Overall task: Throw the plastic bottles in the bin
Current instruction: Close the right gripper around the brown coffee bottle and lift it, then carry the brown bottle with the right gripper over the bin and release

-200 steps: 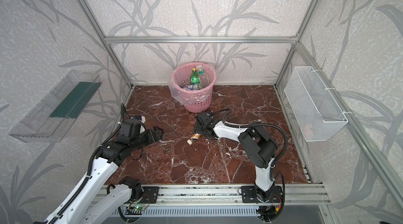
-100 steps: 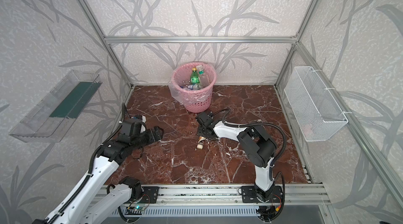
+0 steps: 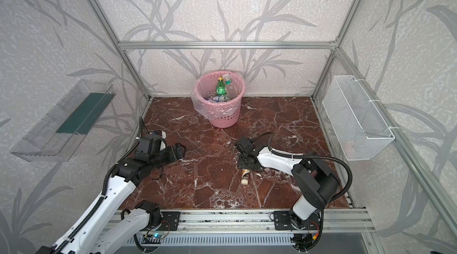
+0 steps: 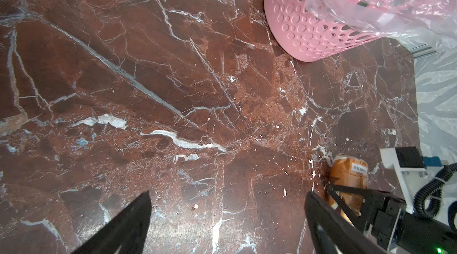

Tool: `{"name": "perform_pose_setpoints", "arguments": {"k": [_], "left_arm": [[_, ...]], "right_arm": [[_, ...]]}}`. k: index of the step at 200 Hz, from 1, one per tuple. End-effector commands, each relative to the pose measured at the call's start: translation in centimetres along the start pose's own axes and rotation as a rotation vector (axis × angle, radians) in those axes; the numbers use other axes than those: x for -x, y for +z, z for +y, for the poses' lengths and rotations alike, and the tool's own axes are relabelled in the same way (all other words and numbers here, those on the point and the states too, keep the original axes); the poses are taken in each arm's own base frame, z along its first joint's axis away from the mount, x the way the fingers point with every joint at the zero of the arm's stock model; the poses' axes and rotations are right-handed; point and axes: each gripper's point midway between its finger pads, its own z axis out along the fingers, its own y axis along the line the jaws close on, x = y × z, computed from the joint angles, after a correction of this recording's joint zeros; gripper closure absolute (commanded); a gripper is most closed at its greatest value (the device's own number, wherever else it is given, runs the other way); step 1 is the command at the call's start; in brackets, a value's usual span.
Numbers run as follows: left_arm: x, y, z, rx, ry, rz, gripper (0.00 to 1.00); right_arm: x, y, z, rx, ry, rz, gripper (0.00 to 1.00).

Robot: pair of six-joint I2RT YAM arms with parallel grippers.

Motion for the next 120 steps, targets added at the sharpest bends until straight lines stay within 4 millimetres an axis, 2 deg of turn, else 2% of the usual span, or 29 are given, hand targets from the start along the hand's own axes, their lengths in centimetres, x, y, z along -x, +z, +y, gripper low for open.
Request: {"name": "perform_pose_setpoints", "arguments": {"k": [1,45,74,86,99,106,120], "left_arm": [[0.0,0.4,0.1,0.000,-0.013,-0.001,0.04],[0.0,0.8,0.0,0.001,-0.011,0.013,0.04],[0.2,1.0,-0.3,-0.009,-0.020,0.014,0.04],[0.3,1.0,-0.4,-0.011,-0.021,0.015,0.04],[0.4,0.9,-0.5,-0.014,-0.022,0.013,0.04],[0.5,0.9,-0.6,-0.015,-0.022,0.011,0.04],[0.8,0.7,-0.8,-0.017,-0.025,0.006,0.04]], "right_arm": [[-2.5,-0.8,-2.1,-0.038,-0.021,0.066,0.46],[-3.8,-2.7,-3.3,-0.009,-0.041,0.044,0.46],[-2.5,-4.7,-2.6,0.060,-0.040,-0.016,0.46],[-1.1,-6.0,-2.1,0.093,-0.041,-0.075,0.46],[1.3,-8.1,-0.7,0.154,-0.050,-0.167,0.46],[3.0,-9.6,0.4,0.200,-0.063,-0.217,0.47],[7.6,-14.2,3.2,0.278,-0.089,-0.337,0.47]]}}
